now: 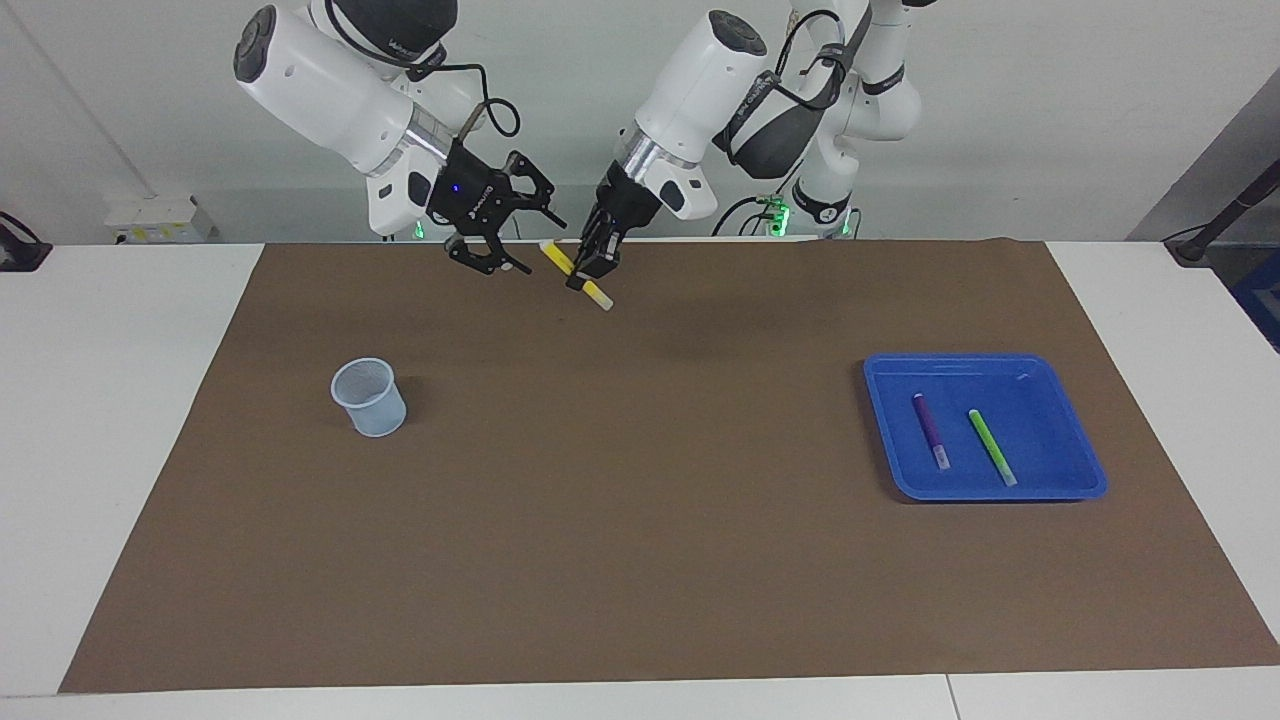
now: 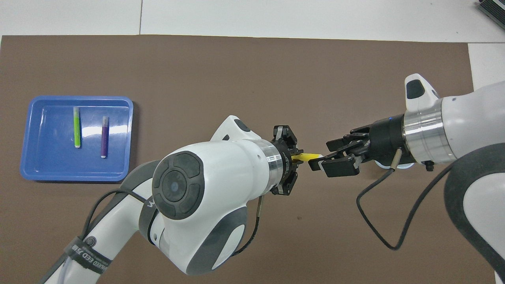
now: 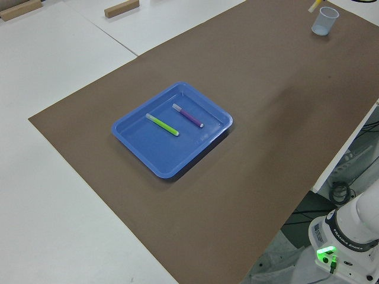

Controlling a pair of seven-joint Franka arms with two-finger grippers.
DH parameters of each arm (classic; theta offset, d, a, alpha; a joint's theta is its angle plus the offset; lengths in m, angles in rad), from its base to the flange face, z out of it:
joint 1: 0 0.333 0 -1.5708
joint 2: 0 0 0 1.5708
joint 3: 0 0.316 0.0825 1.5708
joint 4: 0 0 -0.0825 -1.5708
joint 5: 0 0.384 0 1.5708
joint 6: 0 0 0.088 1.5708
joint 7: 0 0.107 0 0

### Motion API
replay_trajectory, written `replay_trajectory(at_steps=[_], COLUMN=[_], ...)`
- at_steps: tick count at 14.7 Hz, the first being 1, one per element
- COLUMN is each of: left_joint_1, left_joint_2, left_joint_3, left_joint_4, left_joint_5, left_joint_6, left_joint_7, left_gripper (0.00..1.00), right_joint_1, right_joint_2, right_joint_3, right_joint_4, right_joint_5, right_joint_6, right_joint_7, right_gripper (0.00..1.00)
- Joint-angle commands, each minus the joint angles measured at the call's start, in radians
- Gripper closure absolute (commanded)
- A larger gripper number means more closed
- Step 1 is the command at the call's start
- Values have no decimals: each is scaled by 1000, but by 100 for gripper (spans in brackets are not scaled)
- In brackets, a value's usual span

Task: Right arm passes pens to left for tray arrangement
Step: 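Open the right gripper and pull back while the left gripper withdraws, then lower the yellow pen into the blue tray with the left gripper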

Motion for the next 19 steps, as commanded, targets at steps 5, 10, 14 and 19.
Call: replay_trajectory(at_steps=[5,10,14,19], left_joint_1=[48,196,343,554], left_joint_2=[-13,-33,-46,-69], left_joint_3=[31,32,32,32], left_joint_4=[16,11,7,2], left_joint_5=[62,62,61,61], left_joint_6=[-157,-314,-442,-587], left_joint_7=[80,261,497,883], left_gripper=[100,100,100,100], right_joint_1=[-15,-27,-55,-68], right_joint_2=[-21,-21,-21,-21], right_joint_3=[5,2,-4,-6], right_joint_4=[-26,-16,19,79], right_joint_5=[-5,-229,-371,-595], right_joint_6=[20,55,56,55], right_joint_7=[17,53,119,176], right_gripper=[0,0,0,0])
